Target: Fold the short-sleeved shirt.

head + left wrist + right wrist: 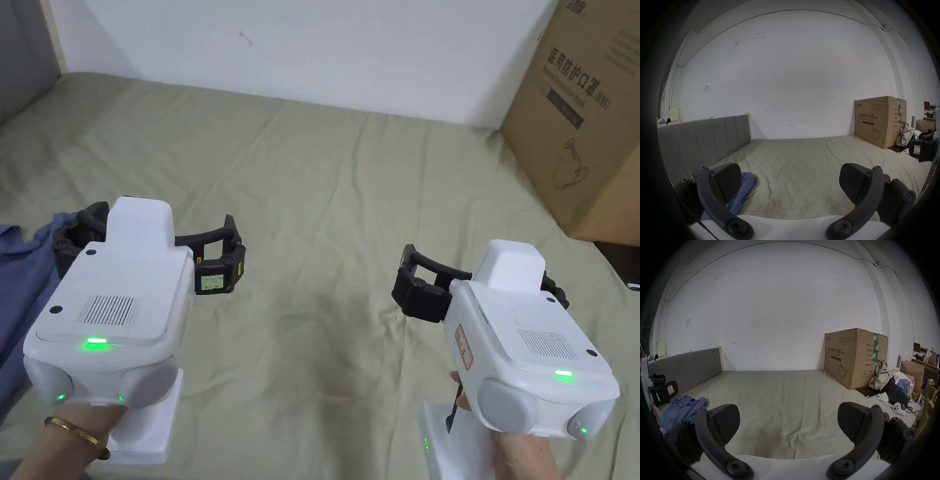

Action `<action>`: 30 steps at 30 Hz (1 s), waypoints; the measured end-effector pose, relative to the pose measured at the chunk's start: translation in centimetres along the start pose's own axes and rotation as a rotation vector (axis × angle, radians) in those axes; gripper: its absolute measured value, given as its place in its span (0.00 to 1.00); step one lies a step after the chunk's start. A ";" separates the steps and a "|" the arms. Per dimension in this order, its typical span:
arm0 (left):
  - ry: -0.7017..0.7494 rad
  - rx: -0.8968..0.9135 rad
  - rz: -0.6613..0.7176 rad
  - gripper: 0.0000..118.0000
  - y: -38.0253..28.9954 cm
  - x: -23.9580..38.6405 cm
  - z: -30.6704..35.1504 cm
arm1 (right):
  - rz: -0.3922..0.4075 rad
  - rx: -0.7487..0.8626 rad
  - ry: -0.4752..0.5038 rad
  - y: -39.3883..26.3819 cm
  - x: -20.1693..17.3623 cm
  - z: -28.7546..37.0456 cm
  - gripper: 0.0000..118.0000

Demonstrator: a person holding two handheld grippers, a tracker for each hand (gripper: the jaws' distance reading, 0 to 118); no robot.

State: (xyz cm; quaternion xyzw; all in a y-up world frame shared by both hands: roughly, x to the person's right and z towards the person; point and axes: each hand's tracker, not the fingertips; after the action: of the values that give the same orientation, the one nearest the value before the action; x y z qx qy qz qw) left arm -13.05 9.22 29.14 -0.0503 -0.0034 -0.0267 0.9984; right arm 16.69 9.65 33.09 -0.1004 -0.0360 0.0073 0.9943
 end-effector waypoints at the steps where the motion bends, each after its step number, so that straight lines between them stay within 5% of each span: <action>1: -0.001 0.000 -0.003 1.00 0.0 0.0 0.1 | 0.005 -0.001 0.002 0.0 0.0 0.0 1.00; 6: -0.011 -0.016 0.002 1.00 0.1 0.2 0.1 | 0.025 -0.006 0.001 0.3 -0.3 0.0 1.00; 8: -0.025 -0.017 0.001 0.93 0.2 0.2 0.2 | 0.060 -0.006 -0.001 0.6 -0.5 0.1 0.91; 10: -0.025 -0.017 -0.016 0.69 0.4 0.4 0.3 | 0.073 0.004 -0.005 0.9 -0.8 0.4 0.65; 12: -0.014 -0.025 -0.044 0.30 0.7 0.6 0.2 | 0.064 0.007 -0.007 1.3 -0.7 0.5 0.15; 13: -0.013 -0.023 -0.048 0.17 0.7 0.6 0.2 | 0.054 0.006 -0.008 1.4 -0.7 0.4 0.01; 15: -0.010 -0.015 -0.039 0.00 0.8 0.6 0.4 | 0.033 0.015 -0.009 1.6 -0.7 0.6 0.00; 30: -0.019 -0.008 -0.001 0.00 1.6 -0.1 0.9 | 0.032 0.008 0.035 2.4 -1.0 0.8 0.00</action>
State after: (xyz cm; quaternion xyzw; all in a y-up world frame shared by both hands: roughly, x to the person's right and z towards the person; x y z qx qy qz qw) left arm -13.04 10.92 29.91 -0.0544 -0.0129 -0.0267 0.9981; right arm 15.63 12.10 33.31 -0.0973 -0.0171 0.0216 0.9949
